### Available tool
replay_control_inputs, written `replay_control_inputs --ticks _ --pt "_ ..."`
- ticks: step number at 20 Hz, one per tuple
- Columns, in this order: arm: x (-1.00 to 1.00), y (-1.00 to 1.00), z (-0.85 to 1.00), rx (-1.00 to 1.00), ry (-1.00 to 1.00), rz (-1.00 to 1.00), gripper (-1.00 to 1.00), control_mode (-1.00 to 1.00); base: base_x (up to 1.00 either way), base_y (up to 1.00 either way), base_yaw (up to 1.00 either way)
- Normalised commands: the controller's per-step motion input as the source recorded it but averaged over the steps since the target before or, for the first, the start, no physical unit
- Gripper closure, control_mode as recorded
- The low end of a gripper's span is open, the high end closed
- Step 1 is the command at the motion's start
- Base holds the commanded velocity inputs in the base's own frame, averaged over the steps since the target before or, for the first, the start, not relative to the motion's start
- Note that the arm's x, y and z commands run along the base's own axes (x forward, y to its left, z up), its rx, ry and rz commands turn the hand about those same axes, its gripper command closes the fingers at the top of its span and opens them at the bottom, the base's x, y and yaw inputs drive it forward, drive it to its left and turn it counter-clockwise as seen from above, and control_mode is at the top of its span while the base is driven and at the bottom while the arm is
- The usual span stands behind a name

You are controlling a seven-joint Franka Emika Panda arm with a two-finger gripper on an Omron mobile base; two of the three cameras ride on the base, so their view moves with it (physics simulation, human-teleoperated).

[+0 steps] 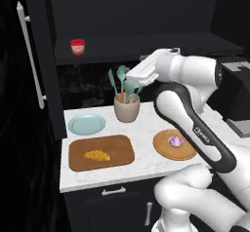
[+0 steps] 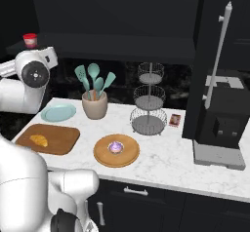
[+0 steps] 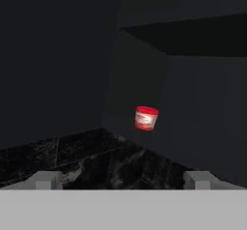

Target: From the different types of pastries on the counter, select a croissant and place it on the cutting board. Then retrieve a jar of jam from the cabinet and place it alongside the croissant on the cutting board.

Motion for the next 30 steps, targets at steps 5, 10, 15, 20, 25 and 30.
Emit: replay_control_inputs --ticks 5,10,15,20,25,30 --pt "0.23 0.02 0.49 0.0 0.07 0.06 -1.0 -1.0 0.0 0.0 0.0" --pt "0.59 0.18 -0.05 -0.09 0.07 0.14 -1.0 -1.0 0.0 0.0 0.0" --pt "0.66 -0.01 0.05 -0.01 0.02 0.18 -1.0 -1.0 0.0 0.0 0.0" --pt "0.46 0.11 -0.03 -0.02 0.05 0.16 -1.0 -1.0 0.0 0.0 0.0" --pt "0.26 0.08 0.0 0.0 0.01 0.09 -1.0 -1.0 0.0 0.0 0.0" --pt "0.35 0.28 -0.03 -0.01 0.01 0.02 -1.0 -1.0 0.0 0.0 0.0"
